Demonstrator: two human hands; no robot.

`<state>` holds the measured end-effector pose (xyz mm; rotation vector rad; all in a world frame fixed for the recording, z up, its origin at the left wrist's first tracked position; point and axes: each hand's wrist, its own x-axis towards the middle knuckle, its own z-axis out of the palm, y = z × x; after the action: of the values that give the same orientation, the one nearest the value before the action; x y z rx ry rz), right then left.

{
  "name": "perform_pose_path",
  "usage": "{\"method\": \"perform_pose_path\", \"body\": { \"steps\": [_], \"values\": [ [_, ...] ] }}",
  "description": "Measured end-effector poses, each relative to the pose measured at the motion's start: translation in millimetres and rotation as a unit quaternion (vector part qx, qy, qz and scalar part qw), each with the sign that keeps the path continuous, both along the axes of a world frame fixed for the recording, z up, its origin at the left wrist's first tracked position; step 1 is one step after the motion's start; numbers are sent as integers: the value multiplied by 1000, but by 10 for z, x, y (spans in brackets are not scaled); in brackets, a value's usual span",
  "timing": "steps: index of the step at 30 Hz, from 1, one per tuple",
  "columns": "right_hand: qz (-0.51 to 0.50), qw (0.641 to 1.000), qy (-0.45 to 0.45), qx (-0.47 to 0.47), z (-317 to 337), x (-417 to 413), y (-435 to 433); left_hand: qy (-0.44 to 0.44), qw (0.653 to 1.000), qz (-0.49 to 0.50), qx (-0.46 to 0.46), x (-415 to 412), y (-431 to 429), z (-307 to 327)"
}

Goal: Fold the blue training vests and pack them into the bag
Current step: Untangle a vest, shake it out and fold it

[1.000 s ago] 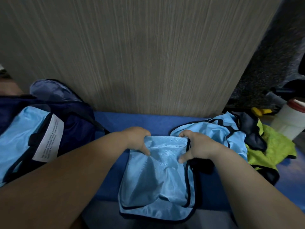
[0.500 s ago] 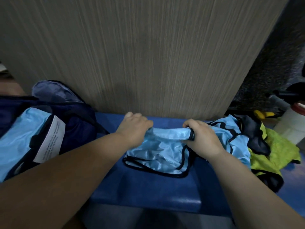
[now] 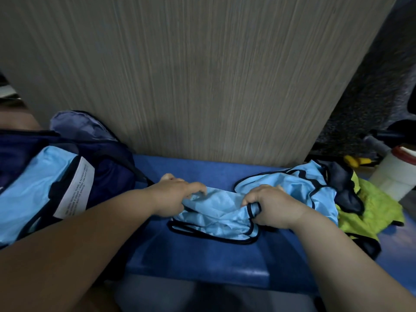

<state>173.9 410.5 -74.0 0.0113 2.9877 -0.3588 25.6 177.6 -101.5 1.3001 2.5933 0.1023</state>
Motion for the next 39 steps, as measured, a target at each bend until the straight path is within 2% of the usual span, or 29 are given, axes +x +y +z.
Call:
{"method": "perform_pose_path", "body": {
  "steps": [4, 8, 10, 12, 15, 17, 18, 21, 23, 25, 29, 32, 36, 39],
  "values": [
    [-15, 998, -56, 1, 32, 27, 11, -6, 999, -31, 19, 128, 2, 156],
    [-18, 981, -191, -43, 112, 87, -8, -80, 993, -33, -82, 183, -6, 224],
    [-25, 977, -200, -68, 167, 103, -18, -70, 995, -7, -68, 208, 42, 248],
    [-56, 982, -165, -69, 193, 74, -42, -4, 1000, 16, 15, 268, 147, 219],
    [-131, 990, 14, 40, 90, -9, -104, 34, 984, 21, 173, 477, 368, 55],
    [-145, 978, 128, 81, -20, -33, -165, 16, 983, 23, 181, 644, 476, -97],
    [-131, 979, 139, 67, -81, -34, -176, 10, 988, 28, 150, 716, 502, -184],
    [-82, 994, 70, 25, -260, -25, -161, 18, 998, 39, 48, 813, 494, -404],
    [-84, 996, 27, -6, -327, -28, -149, 27, 998, 41, 27, 800, 484, -458],
    [-95, 995, 4, -22, -349, -37, -139, 31, 999, 36, 19, 791, 488, -459],
    [-112, 993, -23, 37, -258, -69, -207, 49, 999, 0, 18, 800, 435, -457],
    [-133, 987, -77, 52, -154, -65, -254, 67, 997, -7, 28, 827, 366, -497],
    [-144, 981, -134, 0, -67, -2, -228, 77, 994, 65, 48, 872, 301, -521],
    [-162, 980, -98, -68, -120, 22, -230, 70, 991, 101, 47, 898, 290, -505]
  ]
}}
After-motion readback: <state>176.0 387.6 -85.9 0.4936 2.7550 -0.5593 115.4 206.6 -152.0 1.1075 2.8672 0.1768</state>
